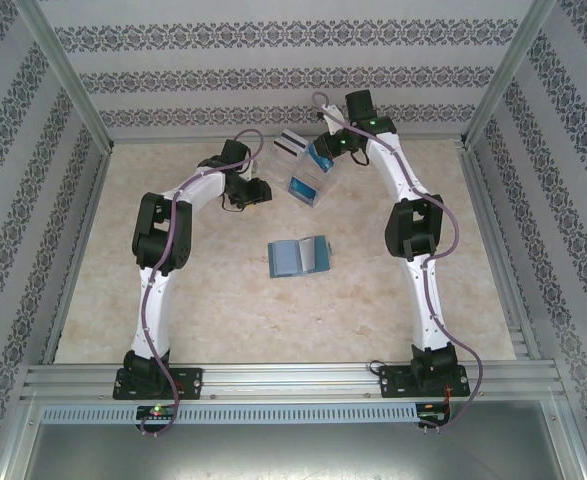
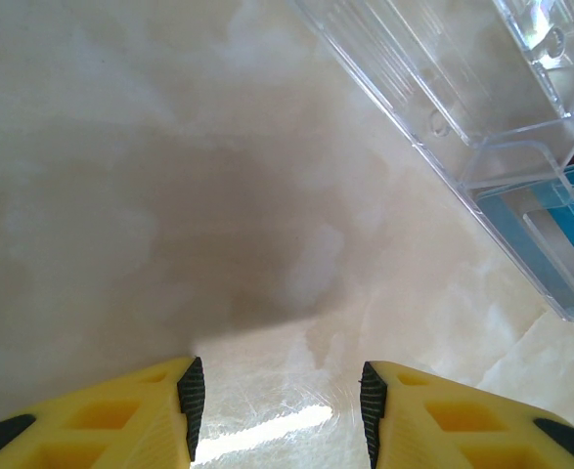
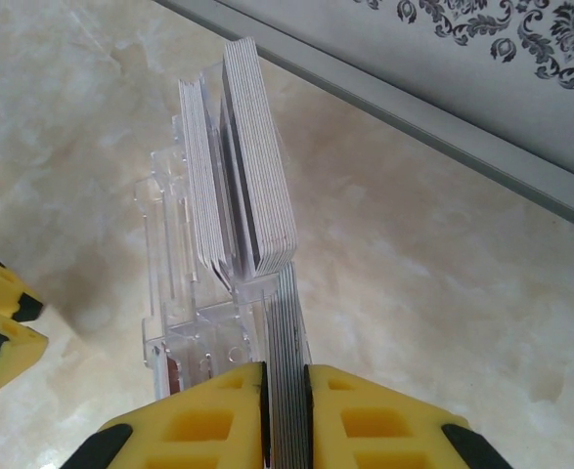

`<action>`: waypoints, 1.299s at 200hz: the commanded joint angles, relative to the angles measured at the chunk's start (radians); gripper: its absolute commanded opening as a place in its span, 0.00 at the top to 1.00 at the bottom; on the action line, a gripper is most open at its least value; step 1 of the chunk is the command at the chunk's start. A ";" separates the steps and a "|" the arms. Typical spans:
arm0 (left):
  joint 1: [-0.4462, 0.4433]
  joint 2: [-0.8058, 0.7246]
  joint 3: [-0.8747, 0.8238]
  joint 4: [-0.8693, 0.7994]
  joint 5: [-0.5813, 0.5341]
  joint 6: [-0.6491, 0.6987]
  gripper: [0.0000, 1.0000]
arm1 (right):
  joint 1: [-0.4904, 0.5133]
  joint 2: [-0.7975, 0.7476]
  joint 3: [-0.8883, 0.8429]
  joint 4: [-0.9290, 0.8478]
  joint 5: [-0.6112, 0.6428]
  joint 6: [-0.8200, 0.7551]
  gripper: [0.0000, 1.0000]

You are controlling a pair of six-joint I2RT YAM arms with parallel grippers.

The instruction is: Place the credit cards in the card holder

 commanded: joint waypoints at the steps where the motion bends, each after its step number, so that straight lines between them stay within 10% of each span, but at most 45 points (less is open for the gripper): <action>1: -0.010 -0.003 0.014 -0.035 0.007 0.025 0.52 | -0.021 -0.068 -0.003 0.019 -0.074 0.045 0.82; 260: 0.024 0.007 0.155 -0.010 0.070 -0.011 0.52 | 0.019 0.044 0.023 -0.124 -0.081 -0.079 0.82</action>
